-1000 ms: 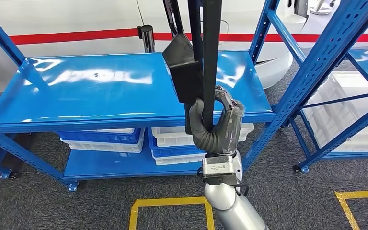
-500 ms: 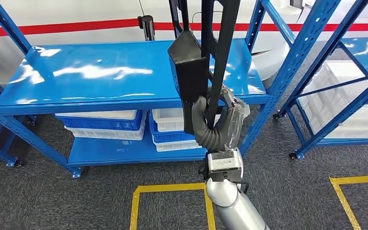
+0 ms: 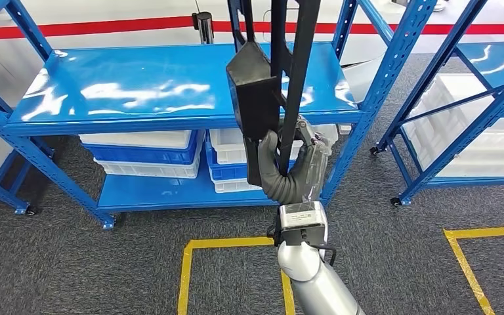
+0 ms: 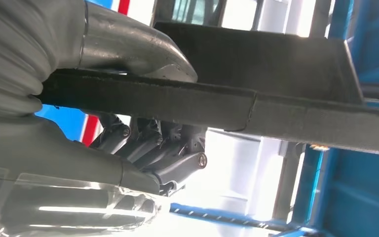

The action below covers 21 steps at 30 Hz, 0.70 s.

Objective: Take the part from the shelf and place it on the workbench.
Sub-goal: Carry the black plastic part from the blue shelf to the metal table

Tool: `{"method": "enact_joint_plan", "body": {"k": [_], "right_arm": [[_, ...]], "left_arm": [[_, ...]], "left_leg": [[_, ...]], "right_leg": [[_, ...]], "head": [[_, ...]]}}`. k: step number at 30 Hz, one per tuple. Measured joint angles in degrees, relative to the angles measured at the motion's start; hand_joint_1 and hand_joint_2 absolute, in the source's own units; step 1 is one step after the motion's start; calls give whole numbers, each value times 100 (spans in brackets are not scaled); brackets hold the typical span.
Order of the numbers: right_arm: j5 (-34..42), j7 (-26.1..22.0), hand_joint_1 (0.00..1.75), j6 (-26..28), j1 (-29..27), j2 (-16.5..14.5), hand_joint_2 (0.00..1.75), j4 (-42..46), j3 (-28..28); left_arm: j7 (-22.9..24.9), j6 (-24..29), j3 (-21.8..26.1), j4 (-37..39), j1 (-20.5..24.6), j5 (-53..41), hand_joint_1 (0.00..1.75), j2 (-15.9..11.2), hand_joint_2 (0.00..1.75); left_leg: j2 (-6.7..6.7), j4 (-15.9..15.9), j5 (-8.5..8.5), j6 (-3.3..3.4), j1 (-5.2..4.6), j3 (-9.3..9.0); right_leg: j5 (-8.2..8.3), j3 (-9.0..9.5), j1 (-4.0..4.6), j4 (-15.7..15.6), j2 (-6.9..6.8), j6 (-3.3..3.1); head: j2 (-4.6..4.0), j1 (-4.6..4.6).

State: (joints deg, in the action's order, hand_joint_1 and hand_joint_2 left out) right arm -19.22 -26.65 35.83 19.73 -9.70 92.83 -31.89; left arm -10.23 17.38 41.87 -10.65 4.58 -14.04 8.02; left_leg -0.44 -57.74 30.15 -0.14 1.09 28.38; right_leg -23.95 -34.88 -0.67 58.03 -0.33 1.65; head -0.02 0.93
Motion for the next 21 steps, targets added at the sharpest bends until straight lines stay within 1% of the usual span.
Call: {"method": "enact_joint_plan", "body": {"k": [1,2,3,4,5,6,7,8,9,10,11,12,13,14,15,16,17,18,19,20,21], "right_arm": [[9,-1,175,-2,7,-8,175,-15,11],[20,-4,175,-2,11,-14,175,-31,27],[32,-9,175,2,12,-14,175,-49,47],[38,-16,175,16,10,-11,175,-64,74],[36,-25,175,39,0,-9,175,-73,103],[15,-32,175,75,-22,-3,175,-77,135],[-28,-36,175,126,-63,7,175,-73,174],[-83,-36,175,176,-119,22,175,-60,213],[-146,-31,175,229,-188,44,175,-33,259],[-204,-25,175,278,-263,69,175,6,304],[-245,-19,175,313,-337,94,175,52,346],[-283,-19,175,340,-411,121,175,109,391],[-311,-31,175,357,-489,148,175,162,432],[-332,-53,175,368,-564,176,175,208,469],[-349,-84,175,378,-639,206,175,245,508],[-354,-122,175,390,-714,236,175,266,545],[-351,-163,175,401,-778,261,175,277,578],[-341,-203,175,408,-841,280,175,286,609],[-325,-245,175,411,-903,298,175,296,639],[-309,-282,175,412,-958,315,175,307,667],[-292,-312,175,412,-1012,335,175,317,695]], "left_arm": [[15,14,-1,4,2,-12,0,7,175],[32,33,-1,8,8,-28,0,14,175],[49,48,-1,11,15,-51,0,21,175],[62,53,-1,15,23,-74,0,27,175],[69,44,-2,15,29,-94,0,26,175],[72,11,-3,15,31,-123,0,25,175],[74,-38,-7,16,31,-155,0,24,175],[74,-94,-11,16,31,-187,0,24,175],[74,-159,-18,16,32,-228,0,23,175],[73,-221,-28,16,32,-266,0,22,175],[73,-277,-40,15,35,-302,0,22,175],[72,-332,-58,15,38,-337,0,21,175],[72,-376,-81,15,40,-367,0,20,175],[73,-414,-105,15,44,-388,0,17,175],[73,-445,-131,16,46,-402,0,15,175],[74,-467,-149,16,47,-411,0,6,175],[75,-484,-163,17,49,-415,0,-5,175],[75,-499,-175,17,50,-423,0,-15,175],[76,-511,-183,18,50,-433,0,-25,175],[75,-522,-190,18,50,-445,0,-28,175],[75,-528,-194,18,49,-455,0,-28,175]], "left_leg": [[17,14,-57,67,-1,46],[33,35,-127,136,-6,101],[53,60,-215,200,-6,177],[71,75,-304,247,-5,269],[81,75,-386,273,-24,366],[89,70,-466,288,-34,467],[96,65,-542,295,-45,566],[102,62,-613,293,-51,657],[105,59,-686,285,-55,749],[106,57,-757,272,-58,832],[104,54,-821,254,-60,897],[101,46,-880,230,-70,949],[100,51,-943,202,-76,975],[101,60,-1002,173,-77,988],[103,77,-1064,137,-75,994],[98,101,-1118,102,-63,1006],[85,80,-1077,66,-49,1042],[72,-9,-929,34,-35,1093],[57,-219,-665,5,-22,1167],[50,-531,-337,-21,-10,1248],[49,-928,-53,-45,0,1324]], "right_leg": [[30,-23,4,2,1,40],[-22,-75,8,49,8,54],[-175,-160,15,183,15,37],[-426,-270,17,441,21,-4],[-705,-383,13,778,25,-49],[-928,-474,10,1161,25,-67],[-1037,-505,8,1484,25,-45],[-1022,-459,8,1652,25,4],[-917,-312,9,1622,25,66],[-782,-67,10,1378,24,112],[-695,254,12,977,22,122],[-690,613,27,469,20,103],[-730,867,42,72,24,66],[-779,1020,58,-199,30,29],[-797,1065,81,-330,38,0],[-752,1009,55,-328,42,-40],[-691,964,30,-330,40,-87],[-621,904,4,-330,31,-154],[-540,838,-27,-336,22,-210],[-469,770,-19,-329,15,-244],[-396,684,-10,-321,10,-263]], "head": [[0,-1],[1,3],[0,-16],[0,-35],[0,-50],[-1,-72],[-1,-74],[-1,-74],[-1,-77],[-1,-76],[0,-77],[0,-78],[1,-68],[1,-64],[0,-58],[0,-53],[0,-58],[0,-48],[0,-33],[0,-20],[-1,-7]]}}
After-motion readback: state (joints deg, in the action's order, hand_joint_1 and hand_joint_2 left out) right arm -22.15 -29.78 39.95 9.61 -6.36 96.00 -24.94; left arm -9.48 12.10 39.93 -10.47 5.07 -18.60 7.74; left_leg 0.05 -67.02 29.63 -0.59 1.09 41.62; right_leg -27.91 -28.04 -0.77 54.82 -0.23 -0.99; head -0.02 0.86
